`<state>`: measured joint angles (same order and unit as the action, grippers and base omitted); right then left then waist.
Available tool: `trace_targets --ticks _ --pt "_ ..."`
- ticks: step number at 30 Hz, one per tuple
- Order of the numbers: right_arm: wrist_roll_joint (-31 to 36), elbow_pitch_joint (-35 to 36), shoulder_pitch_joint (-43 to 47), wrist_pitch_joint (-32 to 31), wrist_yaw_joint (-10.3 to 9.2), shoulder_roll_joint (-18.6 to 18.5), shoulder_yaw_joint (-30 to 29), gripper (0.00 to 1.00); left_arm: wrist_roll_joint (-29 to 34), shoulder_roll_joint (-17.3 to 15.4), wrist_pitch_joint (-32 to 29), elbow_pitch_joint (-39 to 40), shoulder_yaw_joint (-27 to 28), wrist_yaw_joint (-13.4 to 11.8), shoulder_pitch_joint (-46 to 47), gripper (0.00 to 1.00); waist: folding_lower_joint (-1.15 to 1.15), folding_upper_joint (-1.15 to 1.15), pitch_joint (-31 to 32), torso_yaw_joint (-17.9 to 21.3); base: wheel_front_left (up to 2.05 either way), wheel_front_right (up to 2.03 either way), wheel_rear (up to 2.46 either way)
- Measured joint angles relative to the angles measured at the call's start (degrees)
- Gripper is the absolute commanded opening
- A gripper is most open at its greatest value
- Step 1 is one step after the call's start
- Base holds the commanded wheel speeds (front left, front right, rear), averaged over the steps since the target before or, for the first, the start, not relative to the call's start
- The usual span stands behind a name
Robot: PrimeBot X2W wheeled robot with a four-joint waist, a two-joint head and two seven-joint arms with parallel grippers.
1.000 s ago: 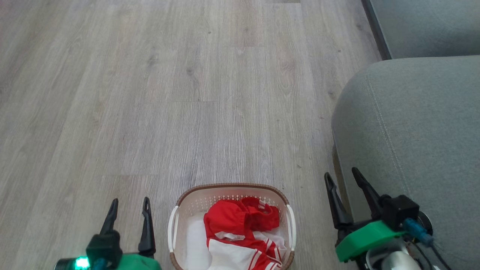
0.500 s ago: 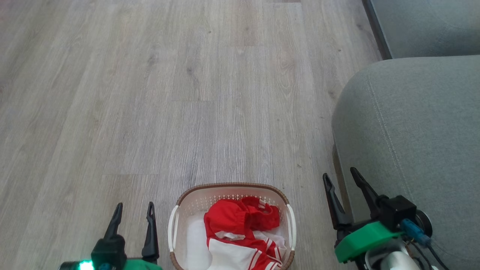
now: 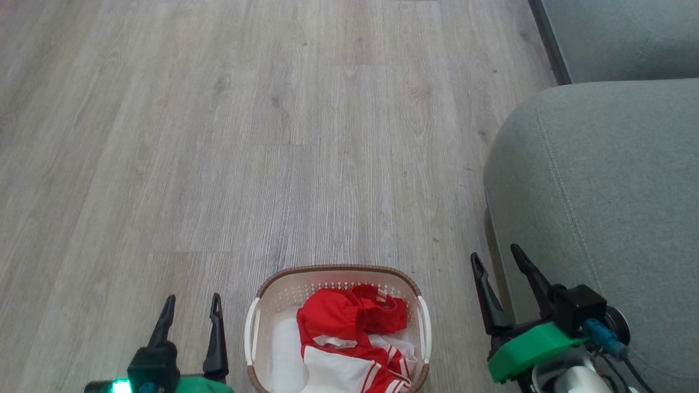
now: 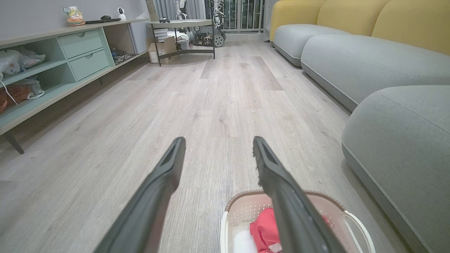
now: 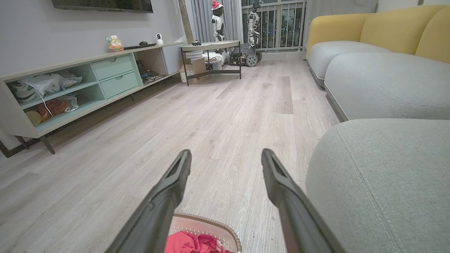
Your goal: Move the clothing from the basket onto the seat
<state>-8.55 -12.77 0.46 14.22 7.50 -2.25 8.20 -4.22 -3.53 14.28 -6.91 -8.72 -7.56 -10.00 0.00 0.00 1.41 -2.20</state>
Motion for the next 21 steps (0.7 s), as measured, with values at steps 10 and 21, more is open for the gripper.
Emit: trace_targets --ticks 10,21 --pt "-0.7 -0.1 0.0 0.0 0.0 0.0 -0.2 1.0 0.0 0.2 0.0 0.0 0.1 0.1 0.0 1.0 0.0 0.0 -0.2 -0.1 0.0 0.0 0.0" --pt "-0.8 0.3 -0.2 0.0 0.0 0.0 -2.1 1.0 0.8 0.2 0.0 -2.0 -1.1 2.4 1.1 1.0 0.0 0.0 -2.6 -0.5 0.0 0.0 0.0"
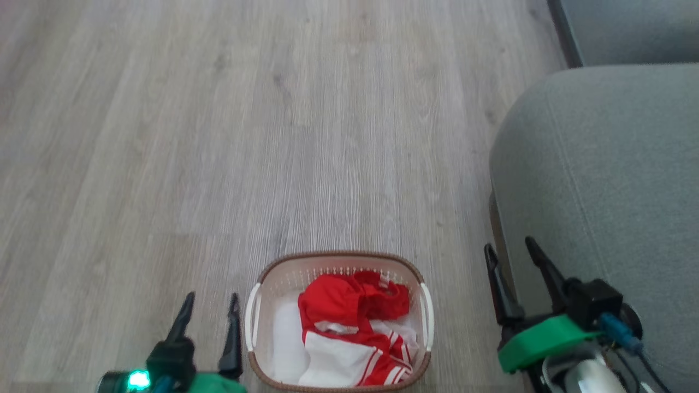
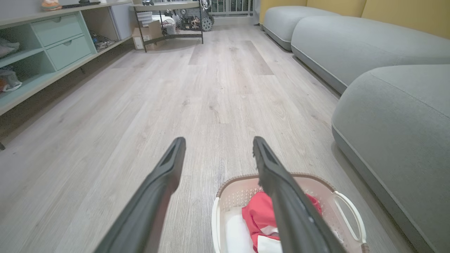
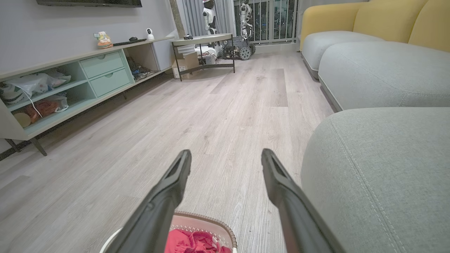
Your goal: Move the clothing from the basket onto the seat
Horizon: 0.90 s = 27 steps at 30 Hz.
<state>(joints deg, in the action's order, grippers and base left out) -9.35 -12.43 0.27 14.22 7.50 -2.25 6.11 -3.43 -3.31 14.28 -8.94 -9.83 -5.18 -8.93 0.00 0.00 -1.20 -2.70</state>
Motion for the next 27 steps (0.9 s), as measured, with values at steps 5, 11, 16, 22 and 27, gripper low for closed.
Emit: trace_targets --ticks 5,11,16,22,27 --pt "0.2 1.0 -2.2 0.0 0.0 0.0 -1.7 1.0 0.9 0.1 0.0 -3.2 -2.6 1.4 4.4 1.0 0.0 0.0 -3.0 0.0 0.0 0.0 0.0" --pt "0.9 2.9 -5.2 0.0 0.0 0.0 -4.0 1.0 1.8 0.3 0.0 -9.5 -6.4 2.7 11.8 1.0 0.0 0.0 -8.4 0.5 0.0 0.0 0.0" --pt "2.0 6.1 -10.0 0.0 0.0 0.0 -5.5 1.0 2.3 0.5 0.0 -15.8 -9.8 3.5 20.0 1.0 0.0 0.0 -14.7 1.3 0.0 0.0 0.0" --pt "2.4 9.9 -15.6 0.3 0.0 -0.1 -6.3 1.0 2.8 0.7 0.0 -24.5 -13.1 4.2 30.3 1.0 0.0 0.0 -23.6 2.5 0.0 0.0 0.0" --pt "2.4 12.3 -19.9 0.3 0.0 -0.3 -6.6 1.0 3.4 0.8 0.0 -31.9 -16.2 5.2 38.6 1.0 -0.01 0.0 -31.2 3.7 0.0 0.0 0.0"
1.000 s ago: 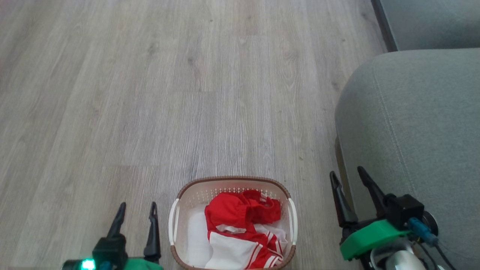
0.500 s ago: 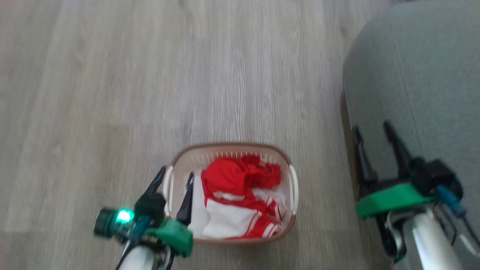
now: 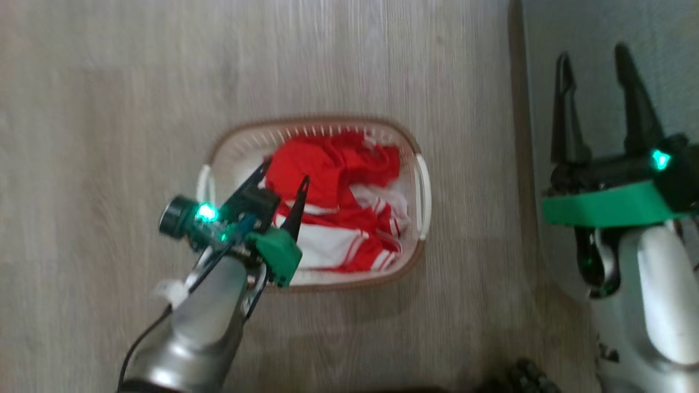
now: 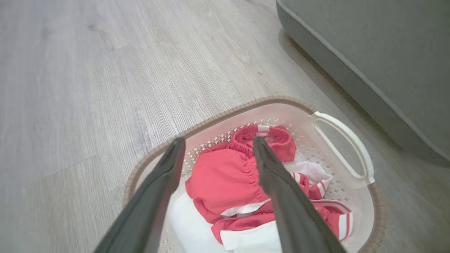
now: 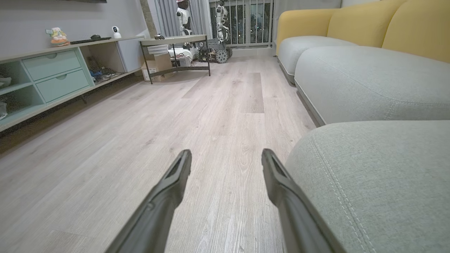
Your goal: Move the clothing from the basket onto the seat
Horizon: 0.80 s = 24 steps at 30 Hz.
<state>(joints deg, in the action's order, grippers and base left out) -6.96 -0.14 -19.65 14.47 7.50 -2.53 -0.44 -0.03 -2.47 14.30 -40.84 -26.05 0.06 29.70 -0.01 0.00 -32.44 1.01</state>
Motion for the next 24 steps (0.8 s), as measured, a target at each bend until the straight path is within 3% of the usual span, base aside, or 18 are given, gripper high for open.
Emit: trace_targets --ticks 13,24 --pt "0.0 4.5 -4.7 0.2 0.0 -0.3 1.8 1.0 -2.4 0.1 0.2 -10.3 -9.7 0.4 12.1 1.0 0.01 0.0 -14.5 3.6 0.0 0.0 0.0" --pt "-0.1 8.2 -6.9 0.2 0.0 -0.3 2.6 1.0 -3.6 0.1 0.2 -18.8 -10.3 -3.0 17.7 1.0 0.01 0.0 -19.6 6.3 0.0 0.0 0.0"
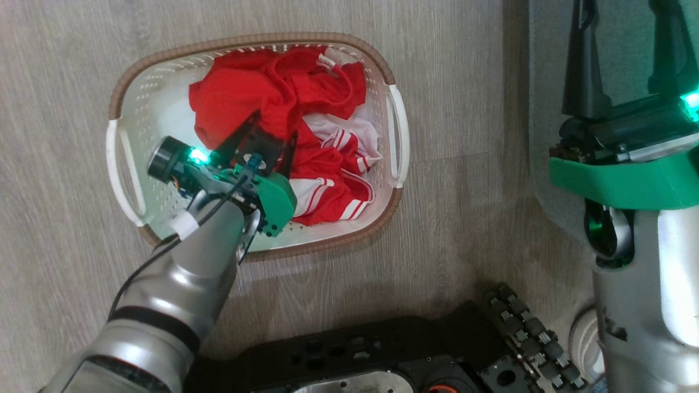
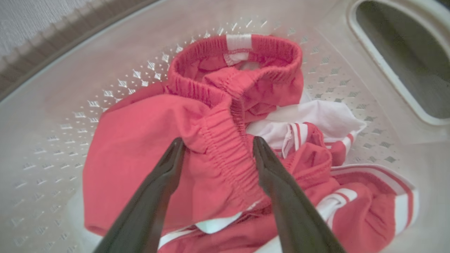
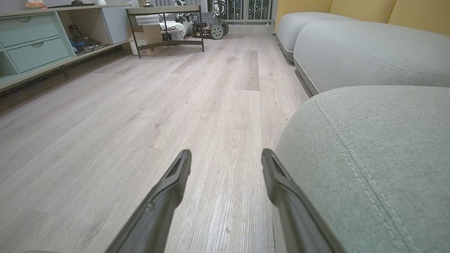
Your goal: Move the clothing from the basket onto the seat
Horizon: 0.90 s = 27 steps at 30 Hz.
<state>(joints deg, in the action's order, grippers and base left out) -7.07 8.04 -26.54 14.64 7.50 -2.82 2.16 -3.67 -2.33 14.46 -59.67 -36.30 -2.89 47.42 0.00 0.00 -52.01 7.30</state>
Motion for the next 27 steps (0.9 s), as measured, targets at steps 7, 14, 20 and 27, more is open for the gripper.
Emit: trace_targets --ticks 7,14,20,27 --pt "-0.4 0.3 0.0 0.0 0.0 0.0 0.2 1.0 -0.6 0.0 0.0 -2.6 -0.1 -2.4 1.9 0.54 0.0 0.0 -0.9 0.5 0.0 0.0 0.0" --pt "-1.2 -0.5 0.0 0.0 0.0 0.0 0.2 1.0 -3.3 0.0 0.0 -1.1 -0.6 -2.5 1.5 0.0 0.0 0.0 1.1 0.2 0.0 0.0 0.0" --pt "-1.7 -2.7 0.0 0.0 0.0 0.0 0.6 1.0 -5.5 0.0 0.0 2.6 -0.6 -2.1 -1.3 0.0 0.0 0.0 5.2 -0.4 0.0 0.0 0.0" --pt "-2.3 -6.6 1.2 0.0 0.0 0.0 1.0 1.0 -6.7 0.0 0.0 7.1 0.1 -1.6 -6.1 0.0 0.0 0.0 12.6 -1.4 0.0 0.0 0.0"
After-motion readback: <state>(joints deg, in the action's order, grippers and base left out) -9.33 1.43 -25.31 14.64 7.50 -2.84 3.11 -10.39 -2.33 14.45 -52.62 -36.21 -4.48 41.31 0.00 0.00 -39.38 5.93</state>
